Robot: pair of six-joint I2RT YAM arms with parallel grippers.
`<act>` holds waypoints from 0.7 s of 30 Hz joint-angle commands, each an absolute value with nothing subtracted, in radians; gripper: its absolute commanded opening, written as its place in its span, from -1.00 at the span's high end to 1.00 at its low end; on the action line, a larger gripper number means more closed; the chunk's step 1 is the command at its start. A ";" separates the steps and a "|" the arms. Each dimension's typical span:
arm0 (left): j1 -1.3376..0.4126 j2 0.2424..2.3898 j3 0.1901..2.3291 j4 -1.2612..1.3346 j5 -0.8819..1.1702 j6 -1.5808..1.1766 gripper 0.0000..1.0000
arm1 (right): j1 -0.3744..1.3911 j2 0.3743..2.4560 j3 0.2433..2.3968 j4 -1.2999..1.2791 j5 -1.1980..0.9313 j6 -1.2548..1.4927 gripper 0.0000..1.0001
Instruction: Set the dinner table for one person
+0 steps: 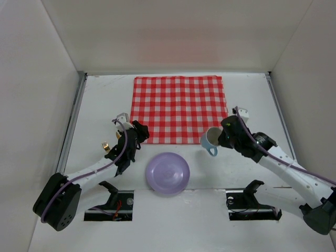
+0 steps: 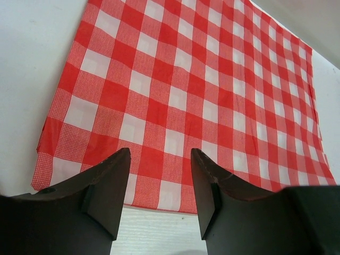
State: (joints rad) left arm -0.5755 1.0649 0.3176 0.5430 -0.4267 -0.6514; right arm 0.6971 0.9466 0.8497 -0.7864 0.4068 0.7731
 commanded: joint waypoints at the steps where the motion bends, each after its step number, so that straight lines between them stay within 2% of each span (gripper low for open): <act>1: -0.562 1.066 0.301 0.629 -0.437 -0.641 0.06 | 0.615 1.027 1.015 -0.617 0.410 0.674 0.81; 6: -0.548 1.066 0.282 0.650 -0.442 -0.641 0.06 | 0.443 1.311 1.239 -0.486 0.342 0.554 0.81; 10: -0.533 1.046 0.261 0.661 -0.437 -0.646 0.06 | 0.343 1.573 1.475 -0.476 0.318 0.508 0.81; 21: -0.510 0.905 0.170 0.729 -0.495 -0.655 0.08 | 0.217 2.146 2.170 -0.739 0.318 0.426 0.81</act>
